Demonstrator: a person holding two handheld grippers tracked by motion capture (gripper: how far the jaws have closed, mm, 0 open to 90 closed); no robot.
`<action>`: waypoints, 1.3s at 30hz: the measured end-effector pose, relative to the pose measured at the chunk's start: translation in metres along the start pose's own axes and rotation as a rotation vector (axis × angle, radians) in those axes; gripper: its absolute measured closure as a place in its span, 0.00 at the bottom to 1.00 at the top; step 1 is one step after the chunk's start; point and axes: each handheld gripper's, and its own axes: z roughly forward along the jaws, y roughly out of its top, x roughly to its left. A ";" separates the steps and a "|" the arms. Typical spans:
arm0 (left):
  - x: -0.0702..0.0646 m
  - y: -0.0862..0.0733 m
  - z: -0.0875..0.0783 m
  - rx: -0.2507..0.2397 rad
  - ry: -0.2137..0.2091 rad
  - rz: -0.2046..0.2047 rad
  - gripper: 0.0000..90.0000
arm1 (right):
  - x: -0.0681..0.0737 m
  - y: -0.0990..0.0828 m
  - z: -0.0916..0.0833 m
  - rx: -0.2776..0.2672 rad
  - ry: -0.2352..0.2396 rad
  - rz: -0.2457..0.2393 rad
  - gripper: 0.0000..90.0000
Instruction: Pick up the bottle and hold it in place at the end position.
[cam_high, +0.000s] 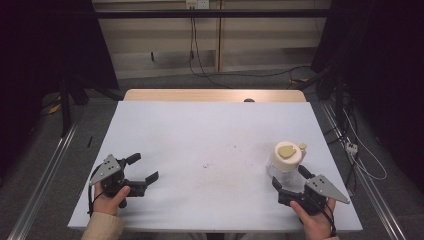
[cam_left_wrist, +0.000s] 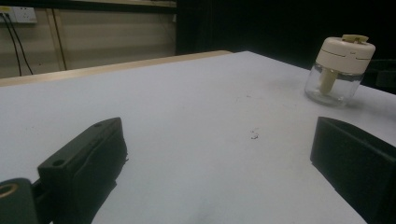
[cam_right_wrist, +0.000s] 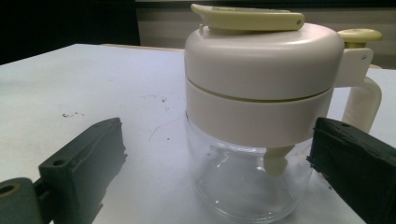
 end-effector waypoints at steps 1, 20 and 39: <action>0.000 0.000 0.000 0.001 0.001 0.000 0.03 | 0.000 0.000 0.000 0.003 0.001 0.002 0.03; -0.001 0.000 0.004 0.011 -0.011 0.005 0.03 | -0.010 0.004 0.006 0.013 -0.039 0.001 0.04; -0.002 -0.001 0.007 0.029 -0.021 0.010 0.03 | -0.023 0.010 0.029 0.042 -0.029 0.003 0.04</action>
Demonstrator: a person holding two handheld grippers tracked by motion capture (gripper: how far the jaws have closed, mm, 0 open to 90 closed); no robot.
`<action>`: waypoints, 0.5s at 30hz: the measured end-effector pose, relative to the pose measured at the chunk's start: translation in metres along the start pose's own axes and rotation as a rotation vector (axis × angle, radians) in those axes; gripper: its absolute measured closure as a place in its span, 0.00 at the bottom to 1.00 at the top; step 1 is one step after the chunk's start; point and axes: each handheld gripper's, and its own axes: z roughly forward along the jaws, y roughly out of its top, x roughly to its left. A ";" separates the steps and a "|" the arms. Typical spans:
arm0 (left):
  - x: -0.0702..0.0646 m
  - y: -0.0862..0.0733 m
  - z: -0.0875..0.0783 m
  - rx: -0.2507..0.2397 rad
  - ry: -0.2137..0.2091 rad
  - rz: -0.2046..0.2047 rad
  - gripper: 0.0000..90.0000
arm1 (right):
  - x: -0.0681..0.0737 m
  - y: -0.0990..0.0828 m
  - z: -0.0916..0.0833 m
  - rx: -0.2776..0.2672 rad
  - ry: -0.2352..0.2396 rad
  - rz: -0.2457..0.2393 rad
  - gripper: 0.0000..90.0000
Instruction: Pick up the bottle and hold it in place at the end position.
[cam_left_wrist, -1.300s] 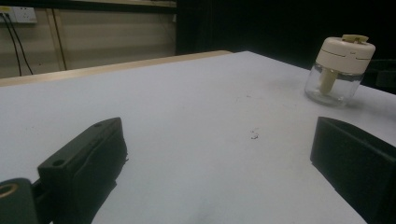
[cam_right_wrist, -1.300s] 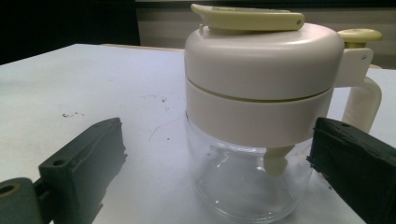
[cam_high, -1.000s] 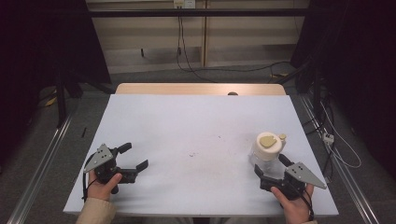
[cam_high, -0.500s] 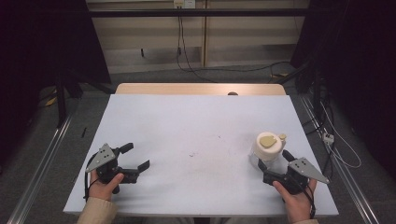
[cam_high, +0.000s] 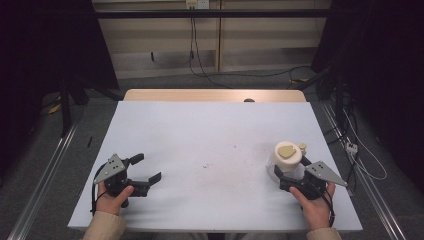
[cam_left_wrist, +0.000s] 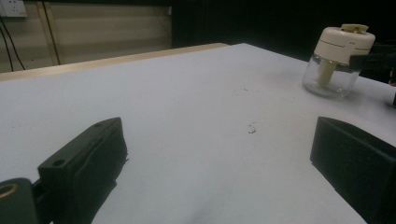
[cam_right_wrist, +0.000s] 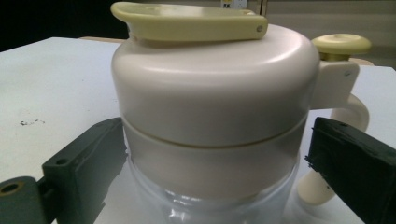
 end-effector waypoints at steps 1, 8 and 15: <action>0.000 0.000 0.000 0.000 0.000 0.000 0.03 | 0.000 0.000 0.002 0.002 0.004 0.002 0.04; 0.000 0.000 0.000 0.000 0.001 -0.005 0.03 | 0.001 0.002 0.013 0.014 0.010 -0.004 0.03; 0.001 0.000 0.000 0.003 0.002 -0.001 0.03 | 0.000 0.003 0.022 0.013 0.016 0.001 0.04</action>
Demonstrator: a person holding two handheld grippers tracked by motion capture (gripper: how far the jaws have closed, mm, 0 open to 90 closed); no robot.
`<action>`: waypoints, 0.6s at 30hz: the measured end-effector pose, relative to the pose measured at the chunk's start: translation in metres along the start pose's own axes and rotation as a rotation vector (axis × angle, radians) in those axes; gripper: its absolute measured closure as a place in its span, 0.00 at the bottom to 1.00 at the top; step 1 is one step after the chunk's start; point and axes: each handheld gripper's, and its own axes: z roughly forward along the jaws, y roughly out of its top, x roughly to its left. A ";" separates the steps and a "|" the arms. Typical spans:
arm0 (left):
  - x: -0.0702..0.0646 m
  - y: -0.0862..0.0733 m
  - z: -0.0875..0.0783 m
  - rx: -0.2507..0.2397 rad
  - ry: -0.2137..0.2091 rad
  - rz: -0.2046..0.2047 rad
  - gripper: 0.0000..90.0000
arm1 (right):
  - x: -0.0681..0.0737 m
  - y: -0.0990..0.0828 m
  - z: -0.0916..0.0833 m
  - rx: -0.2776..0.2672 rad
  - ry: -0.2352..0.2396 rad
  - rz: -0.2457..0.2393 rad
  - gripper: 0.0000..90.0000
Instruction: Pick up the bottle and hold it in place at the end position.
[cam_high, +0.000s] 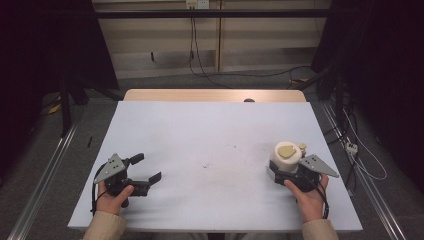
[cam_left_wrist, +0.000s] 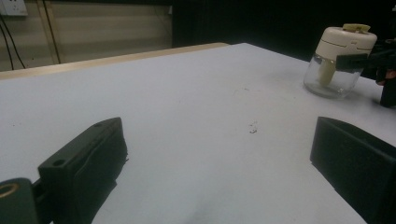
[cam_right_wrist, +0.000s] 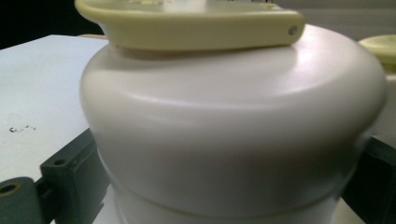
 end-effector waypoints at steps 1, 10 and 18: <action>0.000 0.000 0.000 -0.001 0.000 0.000 0.03 | 0.000 0.000 0.001 -0.001 -0.001 0.004 0.04; 0.000 -0.001 0.001 0.002 0.001 -0.006 0.04 | -0.001 0.001 0.005 0.000 0.003 0.006 0.06; 0.001 0.000 0.001 0.000 0.002 -0.005 0.04 | -0.003 0.002 0.004 -0.004 0.017 0.026 0.07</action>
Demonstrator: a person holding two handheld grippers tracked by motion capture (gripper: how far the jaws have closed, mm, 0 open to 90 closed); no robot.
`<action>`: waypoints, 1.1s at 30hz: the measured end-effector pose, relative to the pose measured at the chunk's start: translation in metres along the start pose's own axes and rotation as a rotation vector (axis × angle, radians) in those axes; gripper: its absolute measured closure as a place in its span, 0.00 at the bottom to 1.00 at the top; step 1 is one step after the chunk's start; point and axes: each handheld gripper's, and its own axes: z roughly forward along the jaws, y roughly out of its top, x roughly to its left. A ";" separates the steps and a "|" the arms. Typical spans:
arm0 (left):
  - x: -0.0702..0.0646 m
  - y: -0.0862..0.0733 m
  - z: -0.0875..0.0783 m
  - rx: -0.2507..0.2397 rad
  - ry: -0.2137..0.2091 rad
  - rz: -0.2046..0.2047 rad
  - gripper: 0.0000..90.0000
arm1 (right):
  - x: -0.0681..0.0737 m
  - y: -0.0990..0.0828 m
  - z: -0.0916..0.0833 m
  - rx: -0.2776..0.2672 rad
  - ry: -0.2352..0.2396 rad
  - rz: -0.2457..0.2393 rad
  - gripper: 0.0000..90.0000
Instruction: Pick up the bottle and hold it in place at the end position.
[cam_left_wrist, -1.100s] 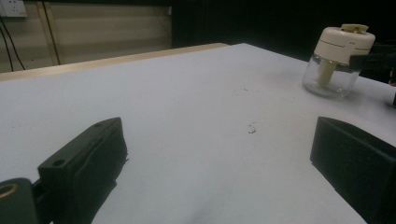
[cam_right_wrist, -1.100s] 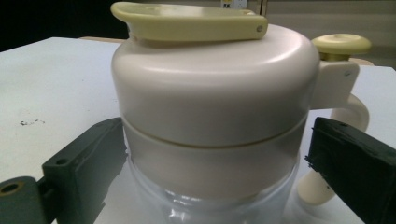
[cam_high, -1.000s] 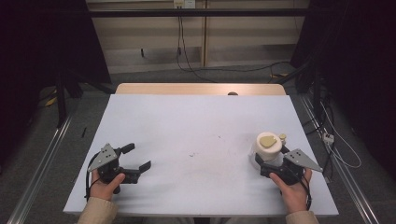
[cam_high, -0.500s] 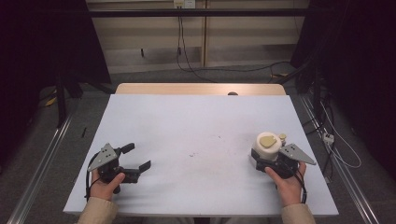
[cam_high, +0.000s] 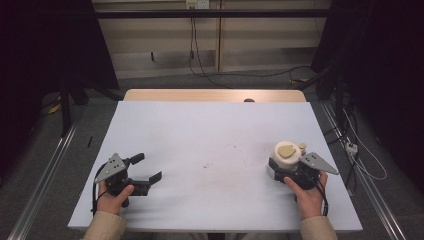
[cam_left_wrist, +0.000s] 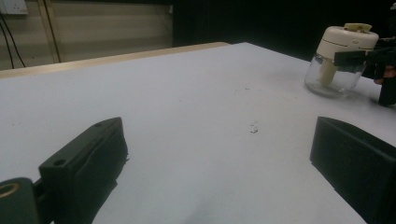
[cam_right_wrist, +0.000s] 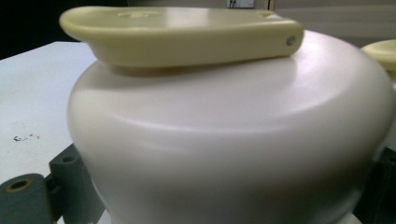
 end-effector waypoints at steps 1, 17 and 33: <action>0.000 0.000 0.000 -0.001 0.000 0.000 0.04 | 0.000 0.000 0.000 0.000 0.000 0.001 0.07; 0.000 0.000 0.000 -0.006 0.002 -0.007 0.04 | 0.006 0.008 0.001 -0.037 0.014 -0.016 0.07; 0.000 0.001 0.000 -0.015 -0.001 -0.010 0.04 | 0.025 0.019 0.017 -0.050 0.070 -0.045 0.07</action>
